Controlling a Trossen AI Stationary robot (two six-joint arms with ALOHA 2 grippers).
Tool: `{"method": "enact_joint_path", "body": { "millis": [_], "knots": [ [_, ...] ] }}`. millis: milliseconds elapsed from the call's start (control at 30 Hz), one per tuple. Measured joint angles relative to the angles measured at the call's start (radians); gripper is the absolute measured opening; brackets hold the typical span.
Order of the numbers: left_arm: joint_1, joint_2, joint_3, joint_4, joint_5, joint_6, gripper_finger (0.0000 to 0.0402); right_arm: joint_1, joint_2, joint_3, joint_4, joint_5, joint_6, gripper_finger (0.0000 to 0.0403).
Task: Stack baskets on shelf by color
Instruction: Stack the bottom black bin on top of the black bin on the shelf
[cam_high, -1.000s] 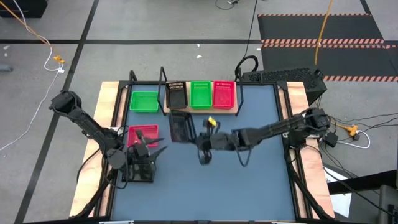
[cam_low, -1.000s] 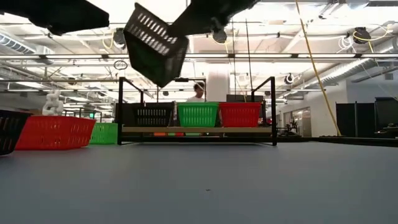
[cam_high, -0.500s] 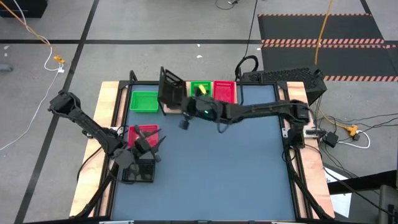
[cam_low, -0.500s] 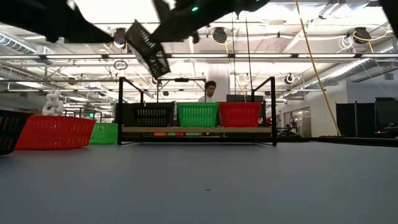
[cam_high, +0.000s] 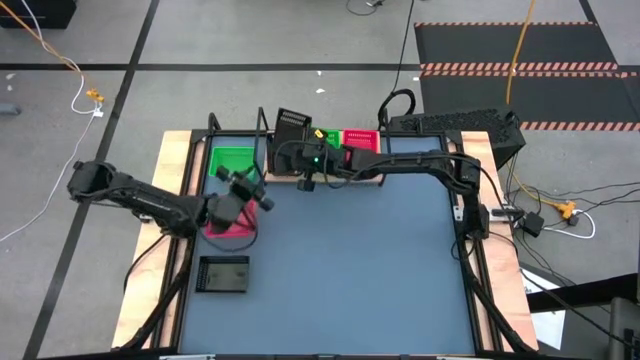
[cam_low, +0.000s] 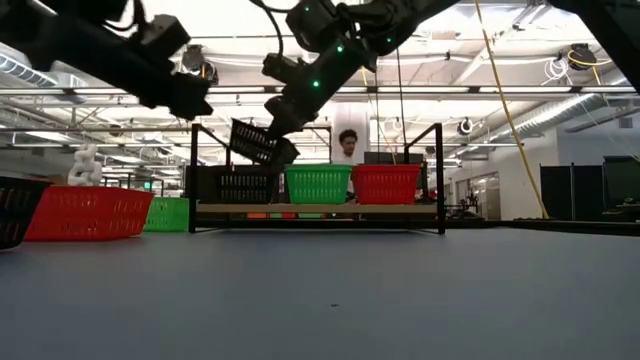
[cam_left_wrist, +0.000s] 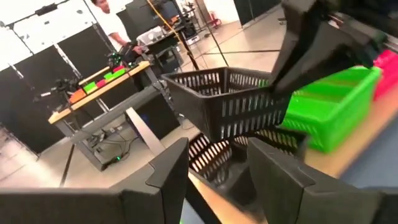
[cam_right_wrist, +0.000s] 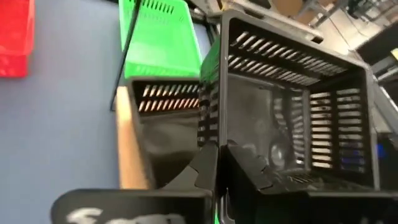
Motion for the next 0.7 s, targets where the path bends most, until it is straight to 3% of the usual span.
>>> {"method": "enact_joint_path", "body": {
  "millis": [233, 500, 700],
  "knots": [
    [0.131, 0.0, 0.021, 0.125, 0.202, 0.047, 0.0168, -0.024, 0.024, 0.0, -0.016, -0.124, -0.075, 0.0012],
    [0.157, 0.0, 0.107, 0.126, 0.214, 0.132, 0.0168, -0.024, 0.023, 0.0, -0.029, -0.205, -0.117, 0.0012],
    [0.135, 0.0, 0.146, 0.098, 0.214, 0.123, 0.0168, -0.026, 0.023, 0.0, -0.031, -0.2, -0.013, 0.0039]
  ]
}}
